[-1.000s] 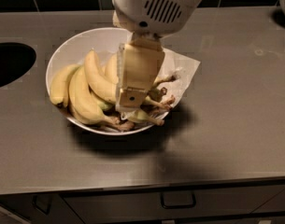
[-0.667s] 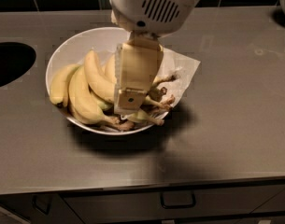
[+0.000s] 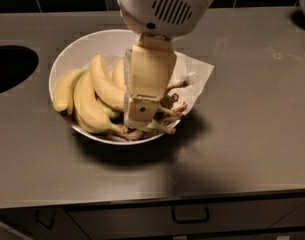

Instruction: Pick banana from white bowl

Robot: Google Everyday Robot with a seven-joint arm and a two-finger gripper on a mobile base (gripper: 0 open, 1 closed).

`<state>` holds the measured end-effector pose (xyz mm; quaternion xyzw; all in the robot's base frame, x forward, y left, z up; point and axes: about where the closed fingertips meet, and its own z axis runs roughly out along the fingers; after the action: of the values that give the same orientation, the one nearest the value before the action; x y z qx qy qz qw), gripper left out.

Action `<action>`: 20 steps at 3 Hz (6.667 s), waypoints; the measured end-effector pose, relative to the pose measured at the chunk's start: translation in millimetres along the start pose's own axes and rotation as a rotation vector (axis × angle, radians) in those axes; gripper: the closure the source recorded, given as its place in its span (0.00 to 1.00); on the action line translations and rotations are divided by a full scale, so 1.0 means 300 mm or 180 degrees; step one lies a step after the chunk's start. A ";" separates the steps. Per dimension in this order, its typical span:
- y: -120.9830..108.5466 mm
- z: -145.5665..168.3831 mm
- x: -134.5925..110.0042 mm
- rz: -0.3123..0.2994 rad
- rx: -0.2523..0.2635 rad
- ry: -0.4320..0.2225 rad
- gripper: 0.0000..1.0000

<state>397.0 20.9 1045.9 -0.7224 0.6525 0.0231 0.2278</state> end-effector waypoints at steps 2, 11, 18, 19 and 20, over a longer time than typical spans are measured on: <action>0.009 -0.017 -0.008 0.0009 0.0050 -0.0019 0.14; -0.076 0.288 0.028 -0.0039 -0.0329 0.0176 0.00; -0.043 0.230 0.067 0.0466 -0.0219 0.0369 0.37; -0.043 0.230 0.067 0.0467 -0.0220 0.0369 0.39; -0.036 0.252 0.099 0.0549 -0.0271 0.0365 0.40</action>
Offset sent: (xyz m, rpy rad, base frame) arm 0.0104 -0.0114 -0.0286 0.0077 0.0515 -0.0421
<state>431.7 20.8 971.5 -0.6727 0.7226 0.0290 0.1564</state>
